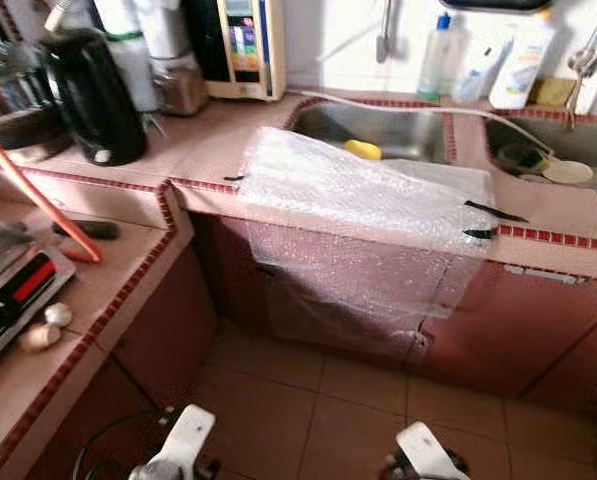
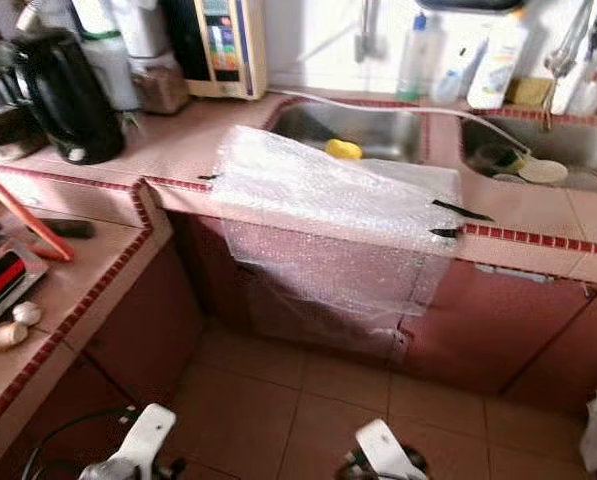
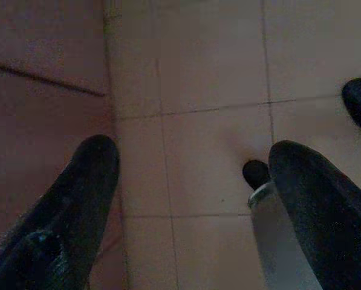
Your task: Kitchen organization
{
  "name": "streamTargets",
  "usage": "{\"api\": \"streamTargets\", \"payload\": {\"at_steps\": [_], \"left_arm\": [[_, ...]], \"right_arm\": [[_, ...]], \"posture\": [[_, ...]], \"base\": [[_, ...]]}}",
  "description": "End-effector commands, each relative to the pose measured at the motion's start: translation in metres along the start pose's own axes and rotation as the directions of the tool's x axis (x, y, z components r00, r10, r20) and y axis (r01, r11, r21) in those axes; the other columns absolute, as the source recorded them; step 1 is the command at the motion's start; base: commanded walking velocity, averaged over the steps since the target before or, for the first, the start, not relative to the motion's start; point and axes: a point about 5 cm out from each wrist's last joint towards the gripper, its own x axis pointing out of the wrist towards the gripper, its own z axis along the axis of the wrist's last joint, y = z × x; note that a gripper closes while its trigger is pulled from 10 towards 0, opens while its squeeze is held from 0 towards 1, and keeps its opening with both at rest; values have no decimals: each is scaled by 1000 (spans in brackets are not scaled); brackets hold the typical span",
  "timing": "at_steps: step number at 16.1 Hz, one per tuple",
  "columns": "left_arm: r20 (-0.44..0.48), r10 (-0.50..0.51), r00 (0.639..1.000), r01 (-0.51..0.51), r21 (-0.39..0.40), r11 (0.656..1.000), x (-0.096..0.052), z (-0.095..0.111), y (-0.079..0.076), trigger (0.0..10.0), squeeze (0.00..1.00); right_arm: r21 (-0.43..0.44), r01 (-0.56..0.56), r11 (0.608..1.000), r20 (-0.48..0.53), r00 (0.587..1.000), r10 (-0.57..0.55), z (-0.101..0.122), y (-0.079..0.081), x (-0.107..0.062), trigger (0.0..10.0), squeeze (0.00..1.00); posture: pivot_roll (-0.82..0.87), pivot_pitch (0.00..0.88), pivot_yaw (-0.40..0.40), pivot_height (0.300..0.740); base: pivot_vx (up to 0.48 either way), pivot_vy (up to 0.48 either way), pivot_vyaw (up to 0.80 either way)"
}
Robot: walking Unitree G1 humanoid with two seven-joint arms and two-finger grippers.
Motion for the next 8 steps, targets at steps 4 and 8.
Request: {"api": "streamTargets", "payload": {"at_steps": [4, 8], "left_arm": [[0, -29, 1000, 29, 48, 998, 1, 4, -5, 10000, 0], [-14, -21, 1000, 21, -18, 1000, 0, -7, -9, 10000, 0]], "right_arm": [[-46, -13, 999, 13, 1000, 14, 3, 1, 0, 10000, 0], [-129, -25, 991, 0, 1000, 26, -3, -7, -1, 10000, 0]], "posture": [[-145, 0, 57, 740], [-134, 0, 13, 740]], "base": [[0, 0, -763], [0, 0, -769]]}}
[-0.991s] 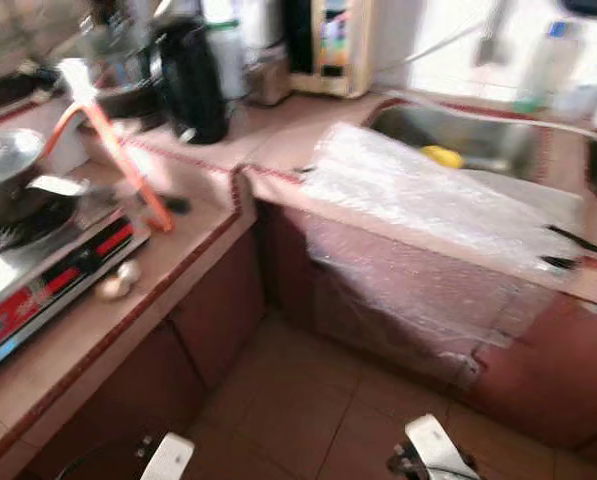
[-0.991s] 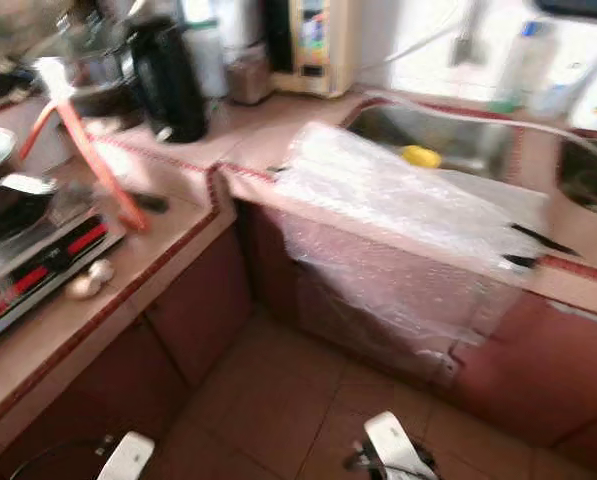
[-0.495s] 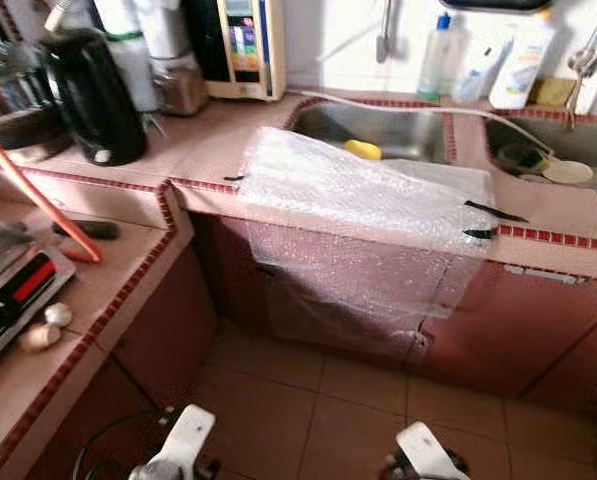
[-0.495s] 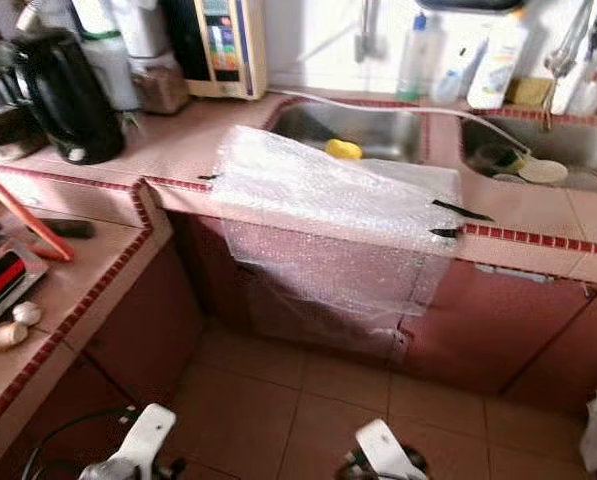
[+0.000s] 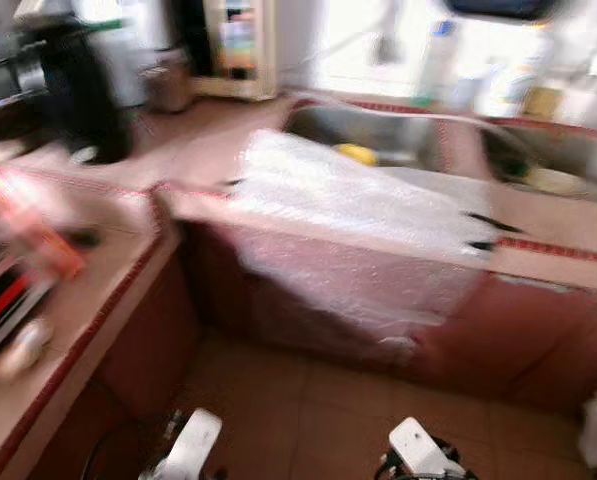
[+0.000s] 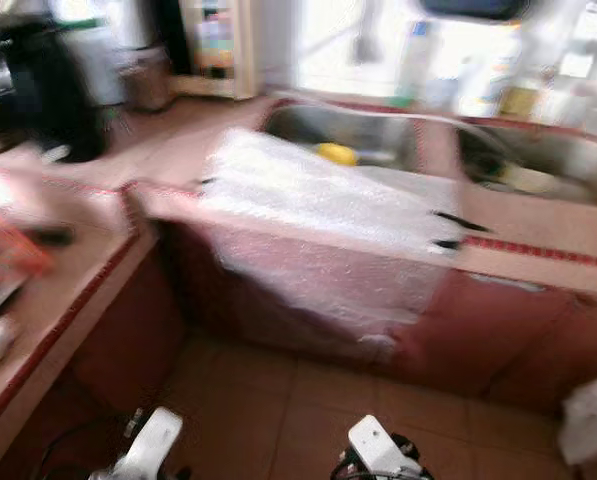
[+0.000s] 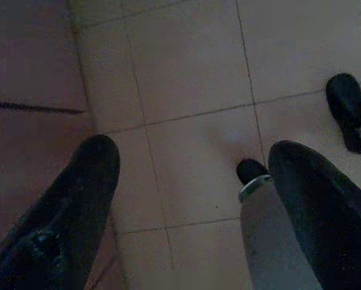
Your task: Kitchen organization
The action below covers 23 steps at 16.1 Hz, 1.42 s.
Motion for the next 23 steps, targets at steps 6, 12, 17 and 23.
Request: {"api": "streamTargets", "payload": {"at_steps": [6, 12, 17, 23], "left_arm": [[40, -18, 999, 17, 22, 1000, -1, 7, 9, 10000, 0], [55, -17, 998, 15, 48, 999, -2, 15, 18, 10000, 0], [20, 21, 1000, -21, -22, 1000, -2, -1, 11, 10000, 0], [-27, 47, 999, -50, -113, 992, -5, -29, -1, 10000, 0]], "right_arm": [[50, 8, 999, 20, 1000, -9, 9, -1, 2, 10000, 0], [25, -9, 1000, -10, 1000, 9, -1, 7, 0, 10000, 0], [-109, -63, 992, 2, 998, 64, 6, -5, 1, 10000, 0], [-221, -82, 972, 29, 995, 91, 27, -21, 5, 10000, 0]], "posture": [[-127, 0, 64, 740], [-107, 0, 90, 740], [-63, 0, -8, 740], [-23, 3, -104, 740]], "base": [[0, 0, -281], [0, 0, 0], [0, 0, 0], [0, 0, 0]]}}
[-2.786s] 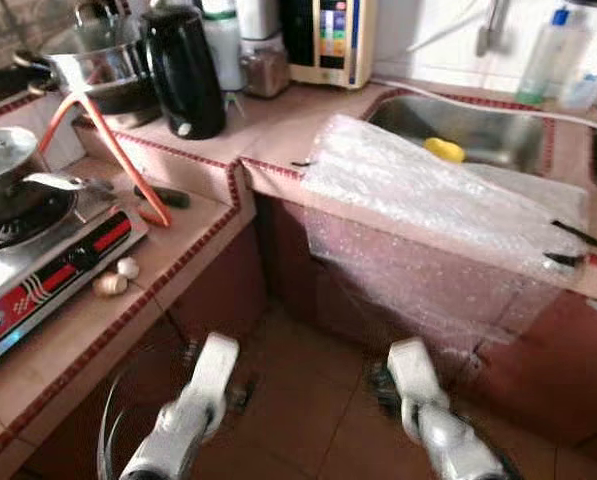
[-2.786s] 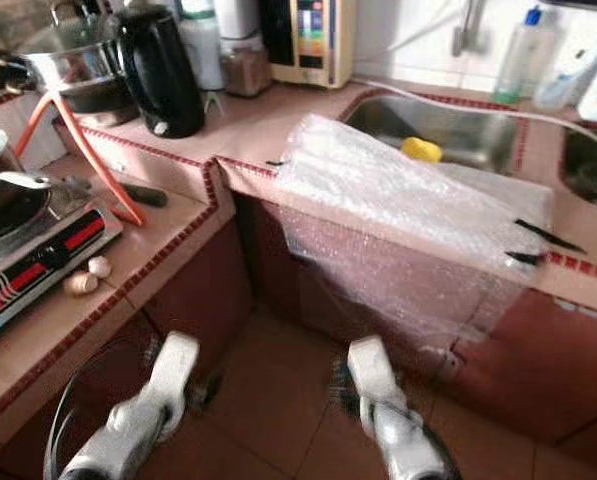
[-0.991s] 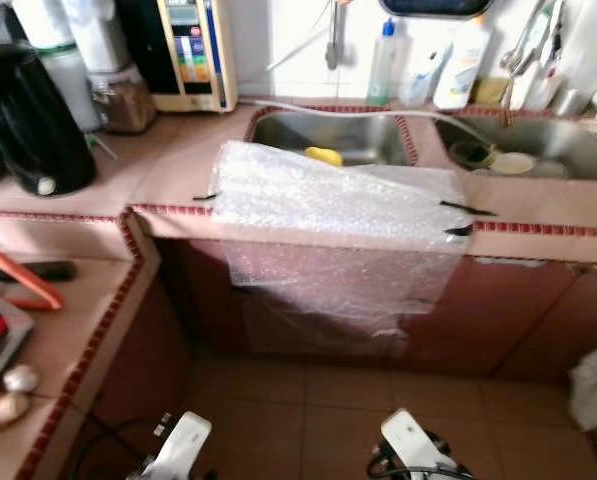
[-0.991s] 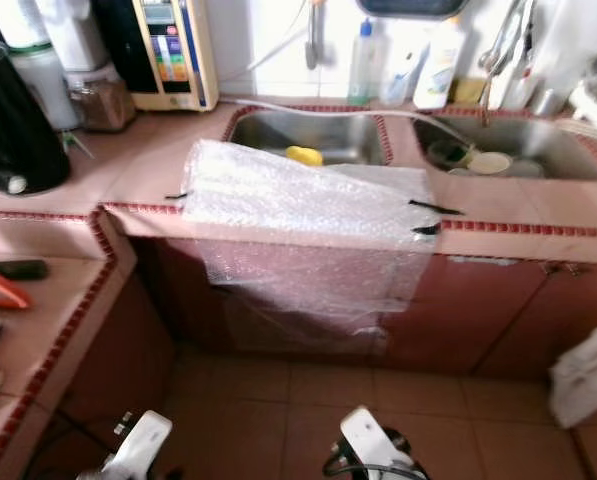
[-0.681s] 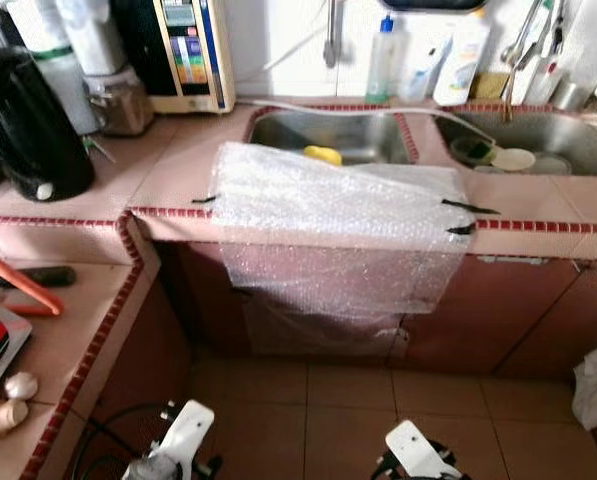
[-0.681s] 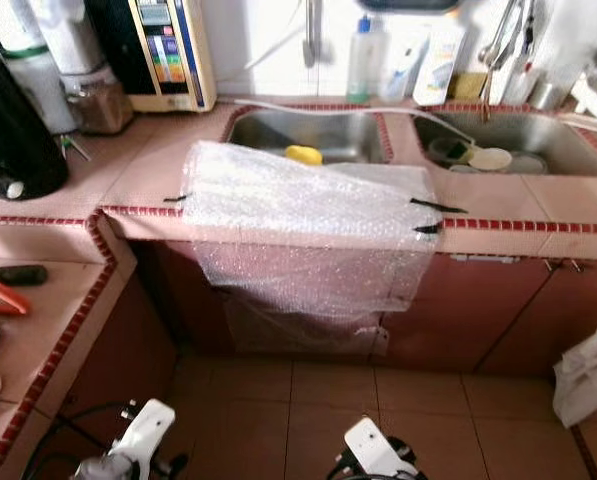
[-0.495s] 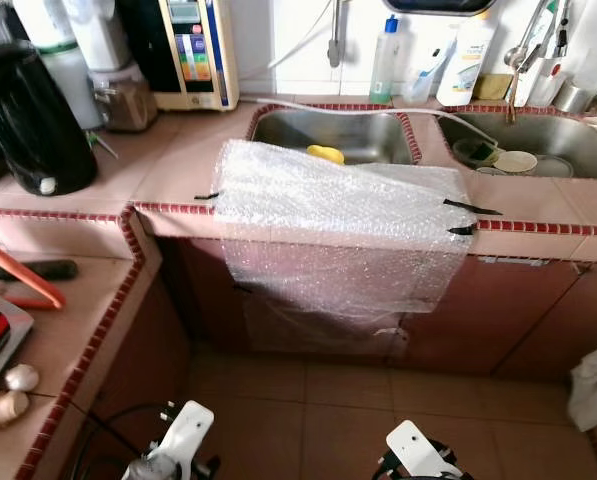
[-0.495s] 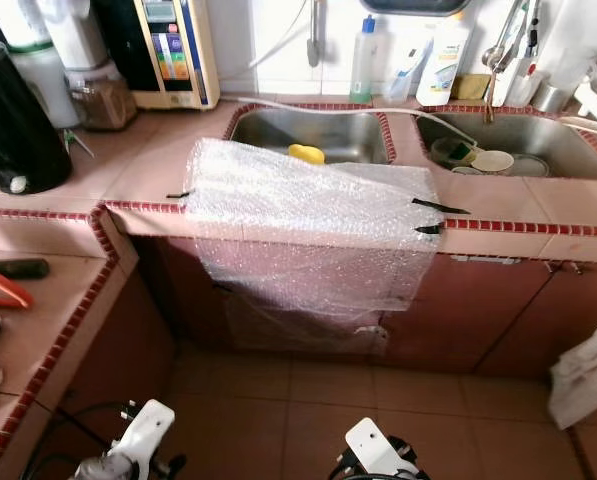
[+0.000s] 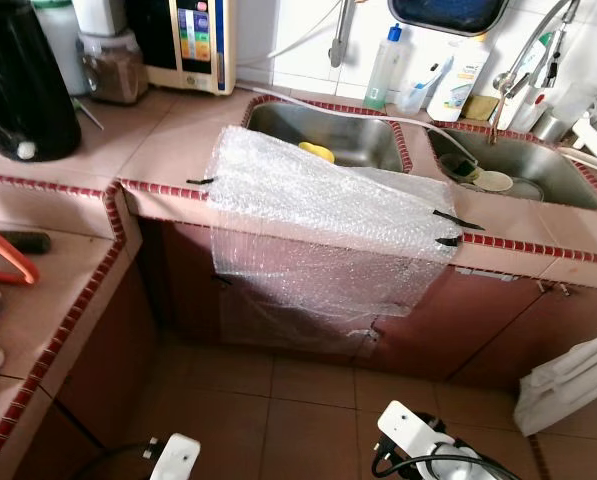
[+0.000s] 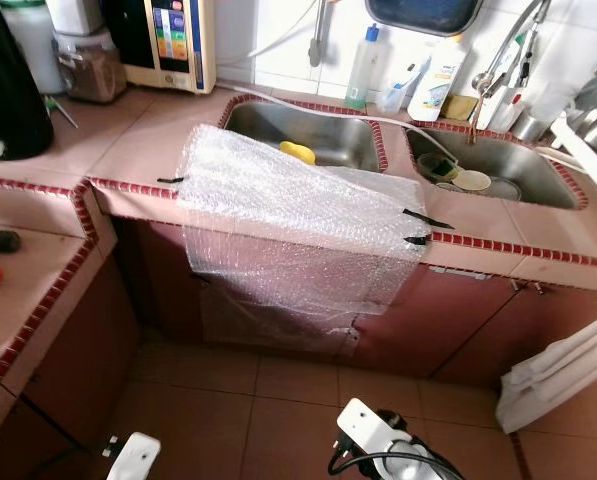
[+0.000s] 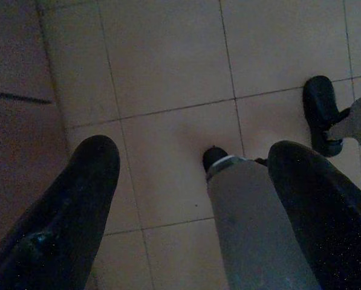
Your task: Kitchen organization
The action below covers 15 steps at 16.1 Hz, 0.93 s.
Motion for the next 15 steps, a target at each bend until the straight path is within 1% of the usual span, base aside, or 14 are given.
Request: {"api": "streamTargets", "payload": {"at_steps": [1, 2, 3, 4, 5, 7, 8, 9, 10, 11, 12, 13, 14, 15], "left_arm": [[22, 8, 1000, -8, -14, 1000, 1, 3, -2, 10000, 0], [40, 9, 999, -9, 3, 1000, 1, 7, -1, 10000, 0], [76, 14, 997, -14, -1, 1000, 1, 17, 4, 10000, 0], [100, 22, 995, -20, -21, 1000, 1, 25, 10, 10000, 0], [101, 25, 995, -24, -16, 1000, 1, 28, 14, 10000, 0], [94, 24, 995, -24, 1, 1000, 1, 28, 16, 10000, 0], [71, 23, 997, -26, 37, 999, 0, 23, 20, 10000, 0], [66, 24, 998, -26, 38, 999, 0, 23, 21, 10000, 0], [56, 13, 998, -14, 27, 1000, 0, 22, 21, 10000, 0], [41, 6, 999, -8, 31, 999, 0, 19, 19, 10000, 0], [40, 7, 999, -8, 31, 999, 0, 19, 19, 10000, 0], [37, 7, 999, -8, 39, 999, 0, 18, 17, 10000, 0], [37, 5, 999, -6, 42, 999, 0, 18, 15, 10000, 0], [39, 1, 999, -3, 43, 999, 1, 18, 13, 10000, 0]], "right_arm": [[-18, -6, 1000, 8, 1000, 6, 1, -4, 0, 10000, 0], [19, -6, 1000, 36, 999, 6, 6, -8, 0, 10000, 0], [44, -13, 999, 56, 998, 11, 9, -12, 0, 10000, 0], [9, -36, 999, 75, 997, 35, 11, -12, -1, 10000, 0], [-42, -58, 997, 86, 994, 62, 13, -11, -1, 10000, 0], [-70, -68, 995, 89, 993, 74, 13, -11, -1, 10000, 0], [42, -88, 995, 95, 992, 83, 18, -12, 0, 10000, 0], [120, -92, 988, 109, 991, 79, 22, -11, 1, 10000, 0], [251, -115, 961, 128, 988, 85, 27, -3, 3, 10000, 0], [325, -110, 939, 119, 990, 75, 25, 10, 5, 10000, 0], [328, -108, 939, 118, 990, 72, 25, 10, 5, 10000, 0], [366, -74, 927, 100, 994, 40, 23, 11, 6, 10000, 0], [441, -21, 897, 63, 998, -8, 19, 10, 6, 10000, 0], [520, 46, 853, 7, 998, -58, 13, 9, 5, 10000, 0]], "posture": [[-18, 8, -112, 740], [7, 19, -136, 740], [15, 31, -145, 740], [0, 38, -136, 740], [-6, 43, -132, 740], [-6, 43, -132, 740], [-2, 58, -88, 740], [-1, 54, -50, 740], [-1, 54, -50, 740], [-15, 53, -19, 740], [-15, 53, -19, 740], [1, 43, -13, 740], [4, 34, -4, 740], [1, 33, 2, 740]], "base": [[0, 0, 0], [0, 0, 0], [0, 0, 0], [0, 0, 0], [0, 0, 0], [0, 0, 0], [0, 0, 0], [0, 0, 0], [0, 0, 0], [0, 0, 0], [0, 0, 0], [0, 0, 0], [0, 0, 0], [0, 0, 0]]}}
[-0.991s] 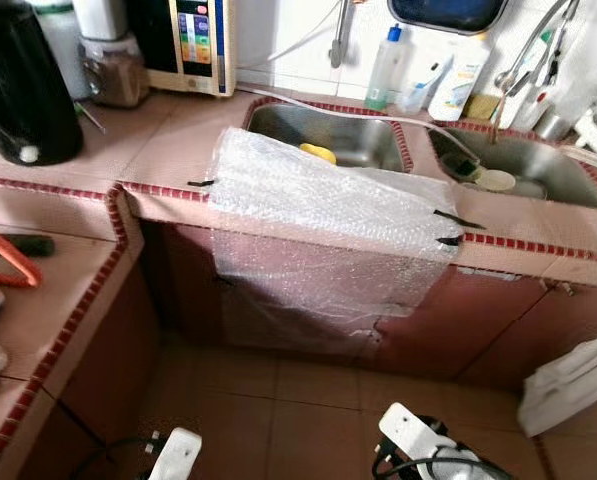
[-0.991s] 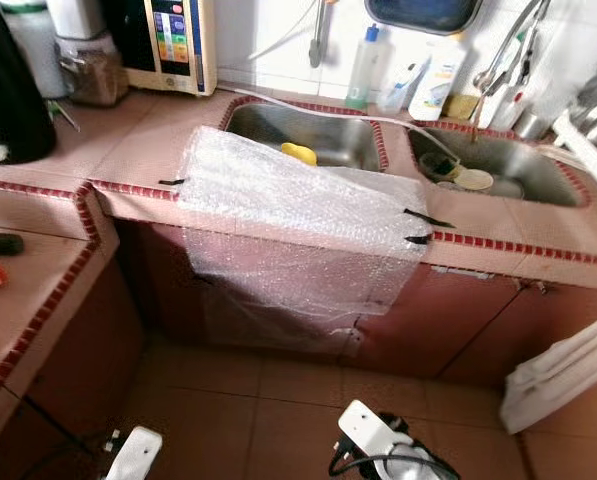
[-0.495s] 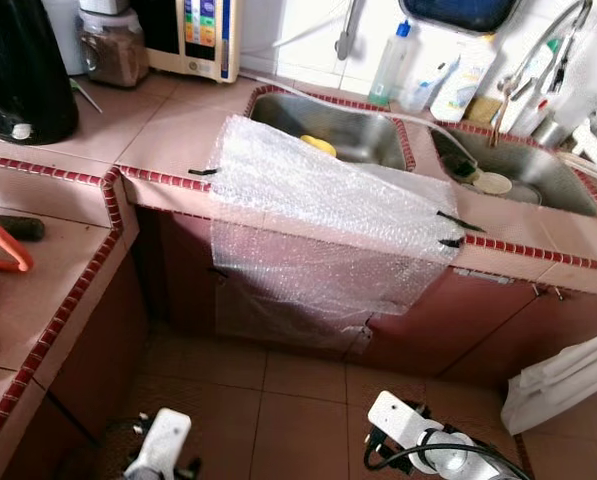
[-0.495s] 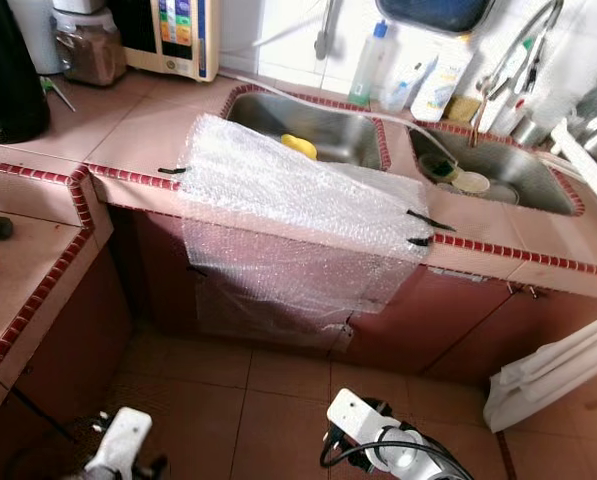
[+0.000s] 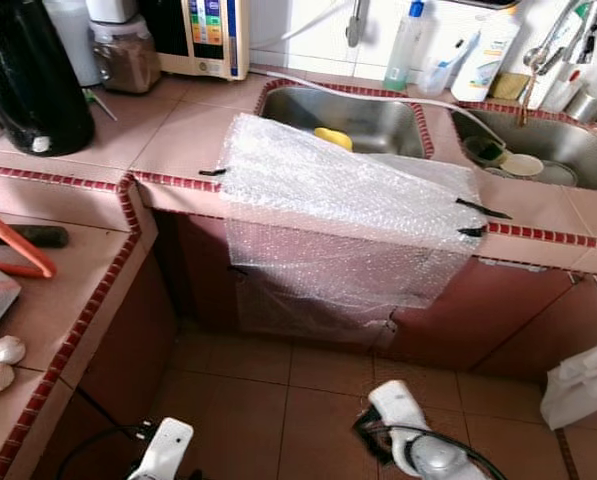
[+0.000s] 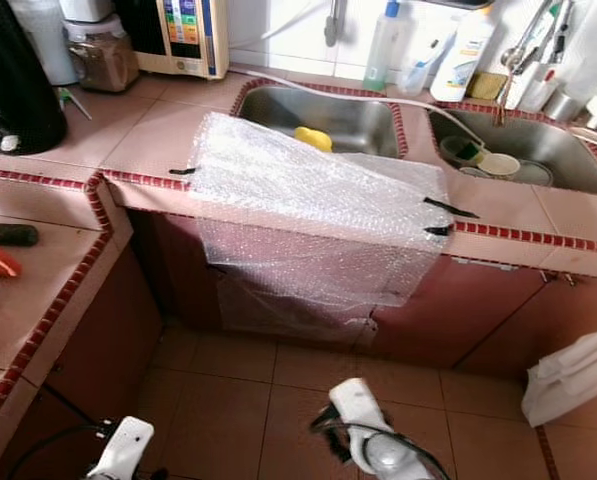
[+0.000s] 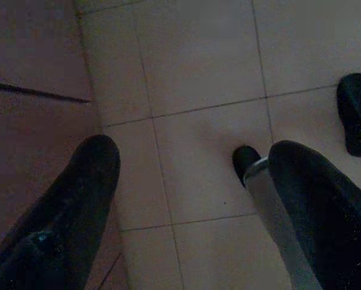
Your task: Kitchen organization
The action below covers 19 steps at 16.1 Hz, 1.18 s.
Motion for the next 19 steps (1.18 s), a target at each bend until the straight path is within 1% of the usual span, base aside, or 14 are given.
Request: {"api": "streamTargets", "payload": {"at_steps": [1, 2, 3, 4, 5, 6, 8, 9, 10, 11, 14, 15, 19], "left_arm": [[-12, -10, 1000, 10, 9, 1000, 0, -3, -4, 10000, 0], [-11, -15, 1000, 15, 8, 1000, 1, 0, -6, 10000, 0], [-7, -13, 1000, 13, -10, 1000, 1, 2, -7, 10000, 0], [-7, -13, 1000, 13, -10, 1000, 1, 2, -7, 10000, 0], [-5, -1, 1000, 1, -59, 998, 2, 6, -4, 10000, 0], [-1, 12, 1000, -12, -109, 994, 2, 8, -3, 10000, 0], [-2, 17, 1000, -17, -121, 992, 3, 10, -2, 10000, 0], [0, 13, 1000, -13, -117, 993, 3, 11, -2, 10000, 0], [-2, 8, 1000, -8, -115, 993, 3, 11, -3, 10000, 0], [-3, -11, 1000, 11, -92, 996, 3, 11, -4, 10000, 0], [0, -19, 1000, 19, -69, 997, 3, 13, -5, 10000, 0], [4, -24, 1000, 24, -46, 999, 3, 15, -5, 10000, 0], [10, -35, 999, 35, -12, 999, 4, 18, -8, 10000, 0]], "right_arm": [[57, 53, 997, -46, 998, -51, -10, -6, -2, 10000, 0], [121, 130, 984, -118, 986, -116, -27, -15, -6, 10000, 0], [140, 157, 978, -176, 976, -132, -41, -20, -11, 10000, 0], [140, 157, 978, -176, 976, -132, -41, -20, -11, 10000, 0], [183, 171, 968, -173, 975, -139, -40, -25, -12, 10000, 0], [194, 165, 967, -153, 979, -136, -35, -29, -11, 10000, 0], [178, 158, 971, -145, 980, -133, -32, -30, -10, 10000, 0], [170, 161, 972, -154, 979, -135, -33, -30, -11, 10000, 0], [180, 159, 971, -159, 979, -131, -33, -29, -10, 10000, 0], [169, 149, 974, -156, 980, -123, -32, -25, -9, 10000, 0], [134, 129, 983, -158, 982, -107, -34, -21, -9, 10000, 0], [109, 118, 987, -159, 982, -100, -35, -19, -9, 10000, 0], [80, 112, 990, -161, 982, -98, -37, -19, -10, 10000, 0]], "posture": [[-3, 28, 8, 740], [-14, 16, 10, 740], [-20, 10, 7, 740], [-20, 10, 7, 740], [-26, 8, 1, 740], [-33, 7, -1, 740], [-36, 7, -1, 740], [-36, 7, -1, 740], [-36, 7, -1, 740], [-55, 3, 1, 740], [-62, 2, 5, 740], [-65, 1, 7, 740], [-72, 0, 19, 740]], "base": [[0, 0, 0], [0, 0, 0], [0, 0, 0], [0, 0, 0], [0, 0, 0], [0, 0, 0], [0, 0, 0], [0, 0, -756], [0, 0, -756], [0, 0, -744], [0, 0, -744], [0, 0, -744], [0, 0, -745]]}}
